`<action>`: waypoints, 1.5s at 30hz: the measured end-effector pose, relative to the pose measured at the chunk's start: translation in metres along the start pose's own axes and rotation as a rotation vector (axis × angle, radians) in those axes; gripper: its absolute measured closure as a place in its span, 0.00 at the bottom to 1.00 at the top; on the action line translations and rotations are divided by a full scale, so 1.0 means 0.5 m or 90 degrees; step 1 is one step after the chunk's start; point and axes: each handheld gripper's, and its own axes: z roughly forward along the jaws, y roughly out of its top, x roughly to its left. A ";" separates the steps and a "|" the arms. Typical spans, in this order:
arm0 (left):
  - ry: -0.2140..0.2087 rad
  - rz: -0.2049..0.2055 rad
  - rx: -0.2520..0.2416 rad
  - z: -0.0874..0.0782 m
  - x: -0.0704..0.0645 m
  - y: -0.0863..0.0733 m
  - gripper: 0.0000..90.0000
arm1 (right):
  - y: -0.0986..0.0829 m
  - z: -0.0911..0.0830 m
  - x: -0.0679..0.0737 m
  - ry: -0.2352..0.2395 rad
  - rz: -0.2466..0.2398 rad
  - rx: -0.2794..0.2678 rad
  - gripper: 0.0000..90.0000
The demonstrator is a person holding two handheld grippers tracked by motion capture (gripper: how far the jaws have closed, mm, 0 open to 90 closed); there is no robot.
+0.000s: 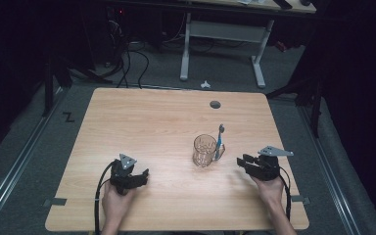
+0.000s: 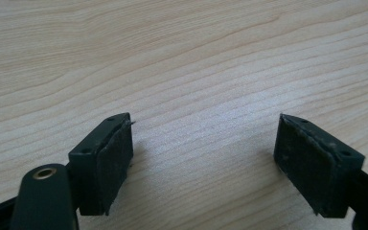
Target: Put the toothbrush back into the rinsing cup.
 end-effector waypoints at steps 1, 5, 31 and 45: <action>0.001 -0.001 -0.002 0.000 0.000 0.000 0.24 | -0.002 0.002 -0.001 0.000 0.001 0.001 0.69; 0.001 -0.002 -0.002 0.000 -0.001 0.000 0.24 | -0.009 0.009 -0.003 -0.002 0.003 0.005 0.69; 0.000 -0.002 -0.002 0.000 -0.001 0.000 0.24 | -0.028 0.054 0.003 -0.029 -0.020 0.043 0.65; 0.001 -0.002 -0.002 0.000 -0.001 0.000 0.24 | -0.034 0.072 0.010 -0.046 -0.036 0.061 0.63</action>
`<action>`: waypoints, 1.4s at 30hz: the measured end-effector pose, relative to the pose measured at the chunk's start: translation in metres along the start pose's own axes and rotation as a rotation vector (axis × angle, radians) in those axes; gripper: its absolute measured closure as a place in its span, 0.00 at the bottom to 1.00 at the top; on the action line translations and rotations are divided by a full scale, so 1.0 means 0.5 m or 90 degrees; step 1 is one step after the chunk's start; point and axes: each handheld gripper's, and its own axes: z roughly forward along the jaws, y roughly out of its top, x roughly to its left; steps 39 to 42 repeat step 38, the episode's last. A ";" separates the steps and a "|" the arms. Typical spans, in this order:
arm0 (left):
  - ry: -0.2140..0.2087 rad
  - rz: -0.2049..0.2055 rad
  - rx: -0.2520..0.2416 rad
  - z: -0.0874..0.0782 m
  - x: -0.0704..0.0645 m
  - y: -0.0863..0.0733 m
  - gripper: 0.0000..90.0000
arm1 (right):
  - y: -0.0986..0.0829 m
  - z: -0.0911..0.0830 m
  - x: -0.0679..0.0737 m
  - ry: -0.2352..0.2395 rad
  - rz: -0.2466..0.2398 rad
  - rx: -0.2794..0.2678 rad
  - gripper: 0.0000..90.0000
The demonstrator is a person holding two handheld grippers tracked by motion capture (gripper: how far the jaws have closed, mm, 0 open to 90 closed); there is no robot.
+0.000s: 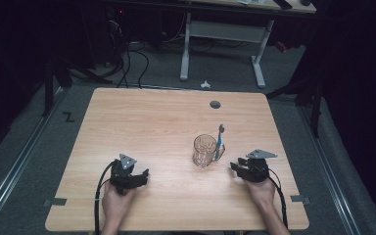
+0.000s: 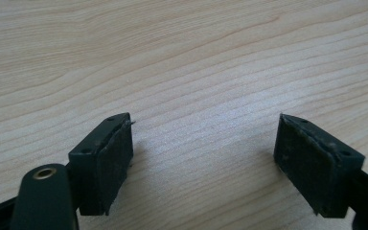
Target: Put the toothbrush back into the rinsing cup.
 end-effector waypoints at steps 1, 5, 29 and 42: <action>0.000 0.000 0.000 0.000 0.000 0.000 0.24 | 0.000 0.001 0.000 0.000 -0.002 0.001 0.63; 0.000 0.000 0.000 0.000 0.000 0.000 0.24 | 0.000 0.003 0.002 -0.004 -0.009 0.001 0.63; 0.000 0.000 0.000 0.000 0.000 0.000 0.24 | -0.001 0.008 0.023 -0.052 -0.014 0.004 0.49; 0.000 -0.001 -0.001 0.000 0.000 0.000 0.24 | -0.002 0.008 0.024 -0.052 -0.012 0.005 0.46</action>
